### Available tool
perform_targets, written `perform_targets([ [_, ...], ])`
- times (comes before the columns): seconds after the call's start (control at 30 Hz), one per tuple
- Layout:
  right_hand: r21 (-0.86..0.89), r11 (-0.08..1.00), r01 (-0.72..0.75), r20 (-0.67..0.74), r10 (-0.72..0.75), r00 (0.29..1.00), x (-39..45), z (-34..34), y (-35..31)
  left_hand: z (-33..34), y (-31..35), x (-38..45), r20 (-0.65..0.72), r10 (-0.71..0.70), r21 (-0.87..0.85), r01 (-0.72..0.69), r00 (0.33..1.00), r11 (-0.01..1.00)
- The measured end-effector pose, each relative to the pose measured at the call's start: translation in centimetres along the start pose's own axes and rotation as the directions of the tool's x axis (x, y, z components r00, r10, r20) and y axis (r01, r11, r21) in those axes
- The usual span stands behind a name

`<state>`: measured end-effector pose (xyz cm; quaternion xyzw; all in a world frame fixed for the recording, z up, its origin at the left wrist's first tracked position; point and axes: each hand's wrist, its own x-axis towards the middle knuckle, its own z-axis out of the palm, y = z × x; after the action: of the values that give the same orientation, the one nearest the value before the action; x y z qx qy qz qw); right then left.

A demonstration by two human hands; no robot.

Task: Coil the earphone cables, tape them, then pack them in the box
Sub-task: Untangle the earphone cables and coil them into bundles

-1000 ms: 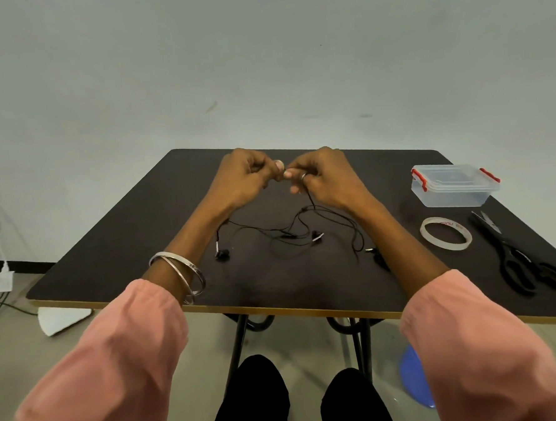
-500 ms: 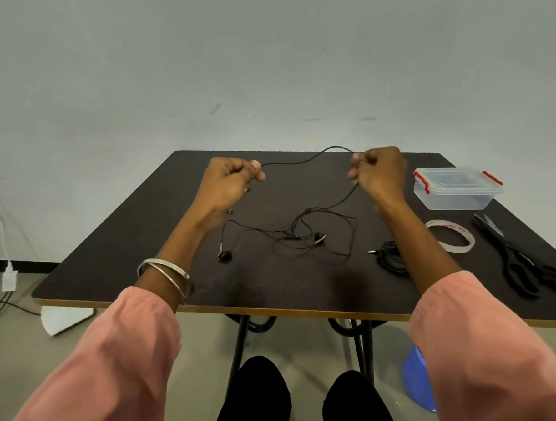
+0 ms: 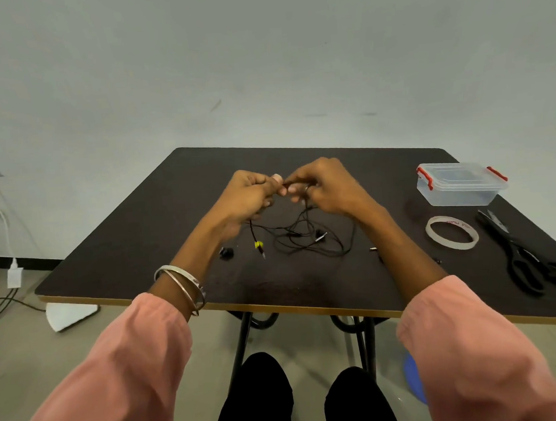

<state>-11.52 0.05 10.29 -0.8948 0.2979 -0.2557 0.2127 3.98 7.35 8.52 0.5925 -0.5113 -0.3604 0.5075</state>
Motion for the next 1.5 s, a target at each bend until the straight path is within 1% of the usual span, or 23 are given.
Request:
perform_targets([
  [0.07, 0.105, 0.992, -0.063, -0.163, 0.08, 0.983, 0.0, -0.5, 1.0, -0.4, -0.6, -0.1, 0.092, -0.052, -0.105, 0.062, 0.994, 0.993],
  [0.13, 0.187, 0.976, -0.108, -0.252, 0.154, 0.955, 0.0, -1.0, 1.5, -0.5, -0.9, -0.4, 0.161, -0.085, -0.226, 0.12, 0.983, 0.967],
  [0.27, 0.216, 0.965, -0.148, -0.271, 0.205, 0.94, 0.2, -0.7, 2.0, -0.1, -1.1, -0.8, 0.224, -0.084, -0.399, 0.17, 0.971, 0.901],
  [0.43, 0.236, 0.955, -0.18, -0.337, 0.254, 0.906, 0.2, 0.2, 2.8, 0.4, -0.6, -1.5, 0.307, 0.012, -0.534, 0.162, 0.952, 0.83],
  [0.63, 0.225, 0.951, -0.212, -0.341, 0.281, 0.897, 0.3, 1.2, 3.1, 0.8, -0.2, -2.0, 0.344, 0.118, -0.627, 0.135, 0.932, 0.767],
  [0.77, 0.134, 0.965, -0.227, -0.284, 0.257, 0.924, -0.2, 2.3, 2.9, 1.4, 0.3, -2.0, 0.341, 0.144, -0.712, 0.156, 0.929, 0.685],
  [0.87, 0.089, 0.975, -0.205, -0.239, 0.221, 0.946, -0.8, 3.2, 2.3, 1.9, 0.4, -1.9, 0.29, 0.134, -0.753, 0.139, 0.948, 0.644],
  [1.03, 0.082, 0.988, -0.132, -0.118, 0.141, 0.983, -1.7, 4.7, 1.1, 2.1, 0.2, -1.2, 0.117, 0.065, -0.806, 0.056, 0.991, 0.59],
  [1.17, 0.056, 0.991, -0.12, -0.021, 0.122, 0.992, -2.4, 5.5, 1.0, 1.7, -0.3, -0.6, -0.004, 0.038, -0.78, -0.027, 0.999, 0.625],
  [1.27, 0.063, 0.984, -0.165, 0.089, 0.159, 0.983, -3.0, 5.6, 0.7, 1.4, -0.5, -0.2, -0.057, 0.034, -0.734, -0.065, 0.998, 0.676],
  [1.33, 0.113, 0.971, -0.213, 0.161, 0.193, 0.968, -3.5, 5.4, 0.2, 1.2, -0.9, 0.0, -0.082, 0.037, -0.68, -0.083, 0.996, 0.728],
  [1.4, 0.097, 0.973, -0.209, 0.214, 0.185, 0.959, -4.0, 4.8, -0.3, 1.0, -1.4, 0.2, -0.094, 0.045, -0.608, -0.093, 0.995, 0.788],
  [1.5, 0.05, 0.985, -0.166, 0.213, 0.152, 0.965, -4.3, 3.5, -0.7, 0.9, -2.0, 0.3, -0.087, 0.066, -0.482, -0.1, 0.994, 0.87],
])
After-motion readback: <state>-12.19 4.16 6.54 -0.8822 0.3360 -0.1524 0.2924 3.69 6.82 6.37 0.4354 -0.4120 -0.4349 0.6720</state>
